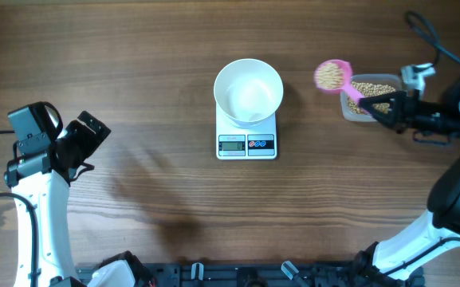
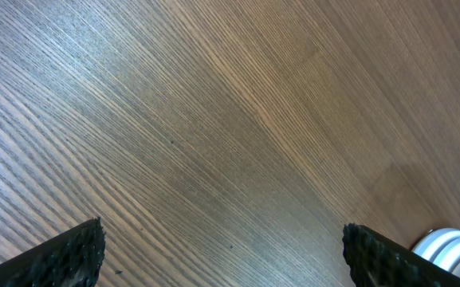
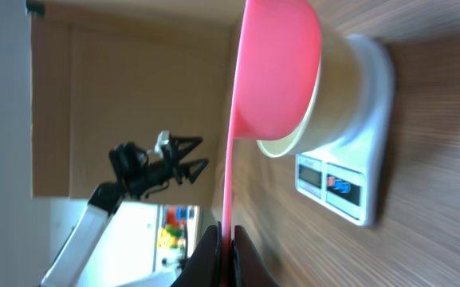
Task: Scoop item into bowl and weigh 150g on scale
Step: 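Carry the filled scoop left over the white bowl with the right gripper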
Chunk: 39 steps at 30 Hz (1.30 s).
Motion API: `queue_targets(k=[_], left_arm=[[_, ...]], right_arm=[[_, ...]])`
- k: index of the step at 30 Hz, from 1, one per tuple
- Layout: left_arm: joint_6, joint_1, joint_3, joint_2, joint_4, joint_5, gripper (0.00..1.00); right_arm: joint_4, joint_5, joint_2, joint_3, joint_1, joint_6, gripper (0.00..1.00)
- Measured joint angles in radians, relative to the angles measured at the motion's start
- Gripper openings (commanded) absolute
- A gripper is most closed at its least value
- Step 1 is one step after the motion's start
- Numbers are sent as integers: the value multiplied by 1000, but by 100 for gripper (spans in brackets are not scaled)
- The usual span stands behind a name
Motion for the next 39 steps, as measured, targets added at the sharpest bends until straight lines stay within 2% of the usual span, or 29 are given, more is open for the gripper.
queue_targets(k=[10,16,22,26,33,39], left_arm=[[0,0,0,0,1,0,100],[0,0,0,0,3,0,100],[0,0,0,0,3,0,100],[0,0,0,0,3,0,100],[0,0,0,0,3,0,100],[0,0,0,0,2,0,100]], right_arm=[[35,-53,0,0,183,6,5],[190,-82,0,-1,267,117,5],[261,-86,0,3,340,191,5],[364,-50,0,42,379,296,4],[634,179,0,95,430,631,5],[651,325,-12,95,462,759,5]])
